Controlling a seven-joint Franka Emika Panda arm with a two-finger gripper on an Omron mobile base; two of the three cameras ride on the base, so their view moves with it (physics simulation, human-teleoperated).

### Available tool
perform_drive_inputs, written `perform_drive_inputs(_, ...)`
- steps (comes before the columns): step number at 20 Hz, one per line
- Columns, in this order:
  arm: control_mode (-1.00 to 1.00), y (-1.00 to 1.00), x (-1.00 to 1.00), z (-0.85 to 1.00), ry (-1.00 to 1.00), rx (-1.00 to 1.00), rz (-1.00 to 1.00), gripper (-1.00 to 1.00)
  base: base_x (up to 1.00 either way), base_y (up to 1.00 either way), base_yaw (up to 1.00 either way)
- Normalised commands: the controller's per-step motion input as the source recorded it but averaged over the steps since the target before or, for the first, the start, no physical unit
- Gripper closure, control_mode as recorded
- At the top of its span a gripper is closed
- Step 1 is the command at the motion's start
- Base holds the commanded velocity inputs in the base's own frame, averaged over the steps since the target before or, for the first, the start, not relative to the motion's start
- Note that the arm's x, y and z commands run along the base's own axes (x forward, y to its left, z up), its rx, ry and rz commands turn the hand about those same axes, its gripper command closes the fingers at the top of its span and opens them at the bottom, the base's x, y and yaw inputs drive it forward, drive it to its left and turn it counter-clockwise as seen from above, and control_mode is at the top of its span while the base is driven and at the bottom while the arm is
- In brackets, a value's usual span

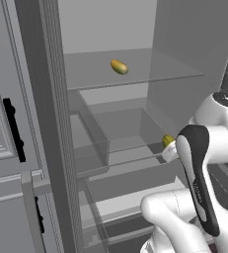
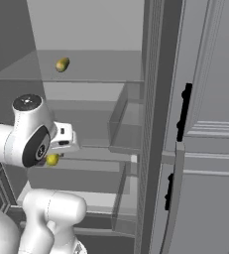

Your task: Place one cucumber and one chicken drumstick in each tupperware on the nearby counter, to pack two identical lunches.

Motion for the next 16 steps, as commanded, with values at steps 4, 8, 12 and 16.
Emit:
perform_drive_inputs(4,-1.00,0.00,-0.14,0.00,0.00,0.00,0.00,1.00,0.00,0.00,0.00)
perform_drive_inputs(8,1.00,0.00,0.00,0.00,0.00,0.00,0.00,1.00,-0.95,-0.09,-0.01)
perform_drive_inputs(12,1.00,0.00,0.00,0.00,0.00,0.00,0.00,1.00,-1.00,-0.28,-0.04)
perform_drive_inputs(16,1.00,0.00,0.00,0.00,0.00,0.00,0.00,1.00,-1.00,-0.24,-0.09)
